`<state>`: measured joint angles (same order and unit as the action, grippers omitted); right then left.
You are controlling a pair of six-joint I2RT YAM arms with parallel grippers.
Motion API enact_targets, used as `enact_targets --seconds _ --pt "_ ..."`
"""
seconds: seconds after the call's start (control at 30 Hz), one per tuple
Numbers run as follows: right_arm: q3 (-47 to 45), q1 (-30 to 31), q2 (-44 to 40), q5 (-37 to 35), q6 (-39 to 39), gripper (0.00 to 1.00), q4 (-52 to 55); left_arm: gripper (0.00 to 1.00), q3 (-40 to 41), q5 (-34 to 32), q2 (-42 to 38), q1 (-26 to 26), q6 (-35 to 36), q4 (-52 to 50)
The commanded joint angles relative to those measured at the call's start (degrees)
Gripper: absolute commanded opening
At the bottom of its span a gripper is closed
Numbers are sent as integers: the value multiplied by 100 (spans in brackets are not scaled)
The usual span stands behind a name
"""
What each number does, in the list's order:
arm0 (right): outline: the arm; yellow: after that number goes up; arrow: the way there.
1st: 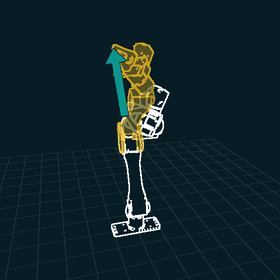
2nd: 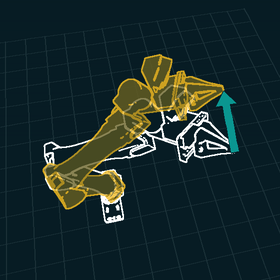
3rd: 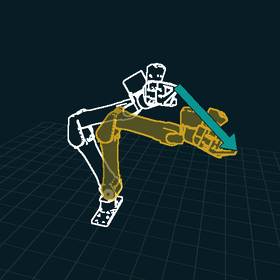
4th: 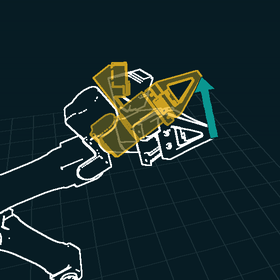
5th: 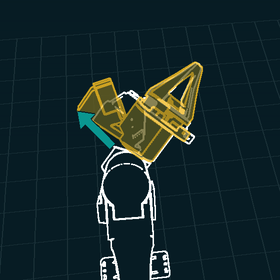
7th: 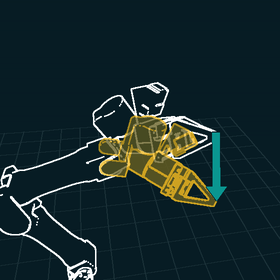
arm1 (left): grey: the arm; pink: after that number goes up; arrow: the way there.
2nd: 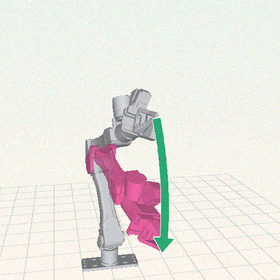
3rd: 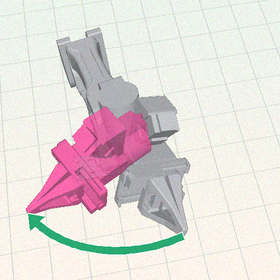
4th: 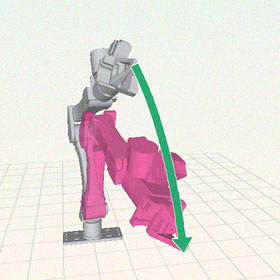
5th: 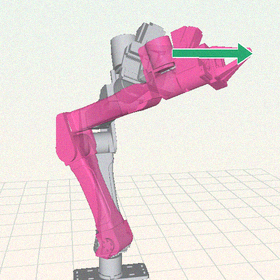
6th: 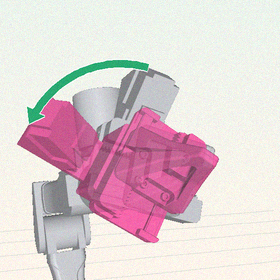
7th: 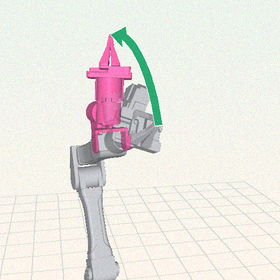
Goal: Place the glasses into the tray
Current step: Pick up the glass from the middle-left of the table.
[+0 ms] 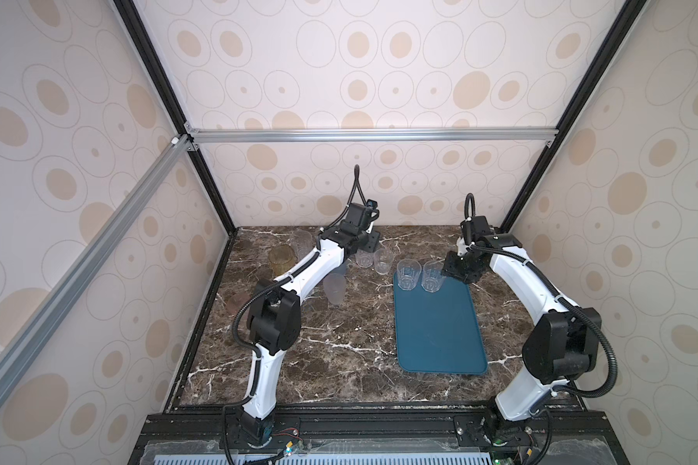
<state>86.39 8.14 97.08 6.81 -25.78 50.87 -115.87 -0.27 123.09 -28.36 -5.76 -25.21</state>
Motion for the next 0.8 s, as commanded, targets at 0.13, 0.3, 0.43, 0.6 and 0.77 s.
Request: enact_targets --seconds 0.13,0.3,0.43,0.6,0.77 --pt "-130 247 -116 134 -199 44 -123 60 91 162 -552 377 5 -781" --pt "-30 426 7 153 -274 44 -195 57 1506 82 -1682 505 -86 -494" --pt "203 619 154 128 -303 44 -177 54 2791 21 -2649 735 -335 -276" --pt "425 760 273 77 -285 44 -127 49 4019 160 -3681 1140 -674 -90" --pt "505 1026 349 144 -326 44 -156 45 4740 341 -4213 1497 -1021 -63"
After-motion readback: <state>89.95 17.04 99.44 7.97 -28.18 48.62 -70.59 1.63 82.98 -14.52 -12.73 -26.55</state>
